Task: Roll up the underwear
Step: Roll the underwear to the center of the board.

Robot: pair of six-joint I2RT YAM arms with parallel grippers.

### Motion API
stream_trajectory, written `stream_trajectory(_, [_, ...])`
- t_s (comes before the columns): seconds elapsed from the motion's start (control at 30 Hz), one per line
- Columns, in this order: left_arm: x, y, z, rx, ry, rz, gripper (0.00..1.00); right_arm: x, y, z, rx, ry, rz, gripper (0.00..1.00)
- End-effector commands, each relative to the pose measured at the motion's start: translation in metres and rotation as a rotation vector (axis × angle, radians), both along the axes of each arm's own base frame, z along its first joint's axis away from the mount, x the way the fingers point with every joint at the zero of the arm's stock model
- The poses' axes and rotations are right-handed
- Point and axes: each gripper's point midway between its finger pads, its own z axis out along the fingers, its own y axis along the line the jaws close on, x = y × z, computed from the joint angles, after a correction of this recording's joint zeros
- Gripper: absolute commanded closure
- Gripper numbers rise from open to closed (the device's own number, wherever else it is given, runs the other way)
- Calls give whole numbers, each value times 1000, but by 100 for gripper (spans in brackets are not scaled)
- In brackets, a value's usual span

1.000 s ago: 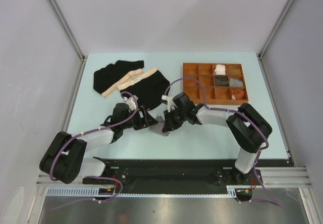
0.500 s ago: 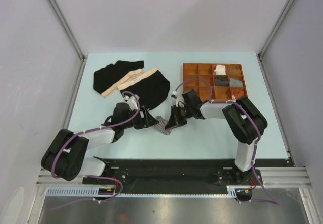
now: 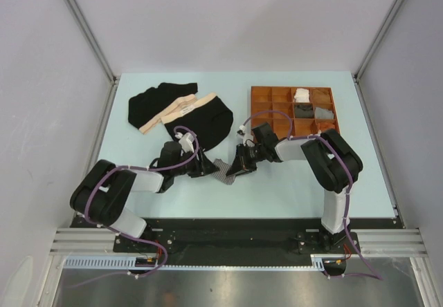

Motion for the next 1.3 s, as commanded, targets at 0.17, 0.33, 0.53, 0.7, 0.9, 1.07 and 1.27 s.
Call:
stream_trajectory(0.17, [29, 12, -26, 197, 37, 52, 82, 4, -11, 0, -36, -77, 12, 63])
stream_trajectory(0.33, [28, 15, -42, 262, 92, 26, 83, 6, -22, 18, -46, -124, 22, 36])
stream_trajectory(0.53, [27, 8, -35, 237, 49, -30, 83, 28, -40, 42, -43, -236, -7, 23])
stream_trajectory(0.7, [22, 2, -28, 215, -2, -76, 82, 46, -46, 36, -25, -233, -40, 19])
stream_trajectory(0.9, [13, -8, -27, 249, -45, -140, 83, 47, -36, 19, 17, -162, -35, 16])
stream_trajectory(1.07, [10, -9, -25, 269, -72, -158, 83, 50, -29, 7, 31, -148, -40, 16])
stream_trajectory(1.27, [9, -11, -22, 284, -101, -166, 83, 29, -17, -5, 9, -120, 26, 18])
